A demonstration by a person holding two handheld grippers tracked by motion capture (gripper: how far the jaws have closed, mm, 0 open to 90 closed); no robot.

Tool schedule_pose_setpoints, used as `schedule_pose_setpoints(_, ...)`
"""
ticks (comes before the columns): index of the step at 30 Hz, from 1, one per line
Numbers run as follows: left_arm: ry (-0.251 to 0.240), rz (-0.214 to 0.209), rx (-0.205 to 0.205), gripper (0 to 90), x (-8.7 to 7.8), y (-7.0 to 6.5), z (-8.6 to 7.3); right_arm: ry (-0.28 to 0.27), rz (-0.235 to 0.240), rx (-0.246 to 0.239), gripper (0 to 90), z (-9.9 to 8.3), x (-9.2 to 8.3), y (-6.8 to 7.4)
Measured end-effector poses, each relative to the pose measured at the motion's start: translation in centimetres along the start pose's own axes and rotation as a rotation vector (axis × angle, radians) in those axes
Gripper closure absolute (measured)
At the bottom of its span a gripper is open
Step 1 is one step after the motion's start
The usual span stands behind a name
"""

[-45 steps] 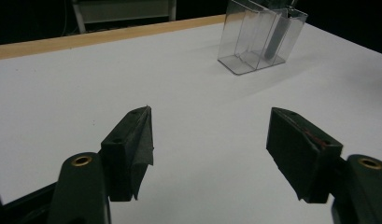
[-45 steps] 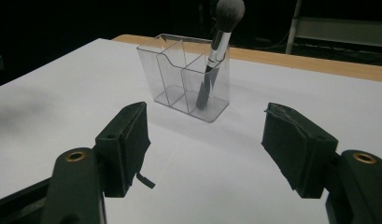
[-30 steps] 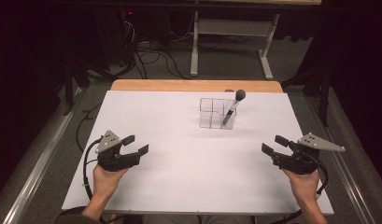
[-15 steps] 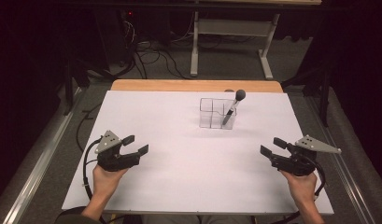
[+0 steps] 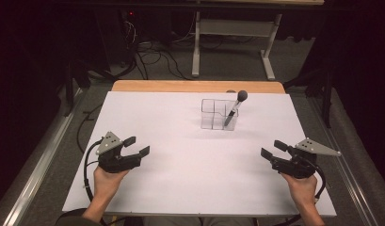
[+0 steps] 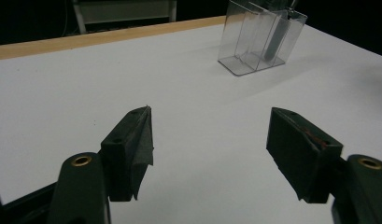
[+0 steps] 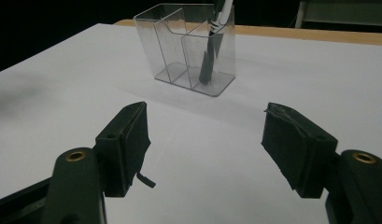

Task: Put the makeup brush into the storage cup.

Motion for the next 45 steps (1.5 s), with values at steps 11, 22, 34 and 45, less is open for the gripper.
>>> schedule_pose_setpoints(11,0.000,-0.003,-0.001,31.7,0.0,0.0,0.0,0.012,-0.001,0.002,33.5,-0.7,0.5,0.0)
schedule_pose_setpoints(22,0.000,-0.006,0.000,31.7,0.0,-0.1,0.0,0.028,-0.023,-0.017,33.7,-1.5,1.1,-0.1)
schedule_pose_setpoints(34,0.002,-0.009,0.005,31.7,0.0,-0.1,0.0,0.025,-0.018,-0.033,33.6,-2.0,1.6,0.0)
schedule_pose_setpoints(45,-0.001,-0.016,0.003,31.7,0.0,-0.2,0.1,0.033,-0.028,-0.042,32.9,-2.4,1.9,0.0)
Point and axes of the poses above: each handheld gripper's, and its own axes: x roughly forward along the jaws, z roughly out of its top, y roughly to its left, the point moved 6 cm from there along x, roughly forward along the jaws, and after that the axes turned 5 degrees about x, right-handed, at the moved point
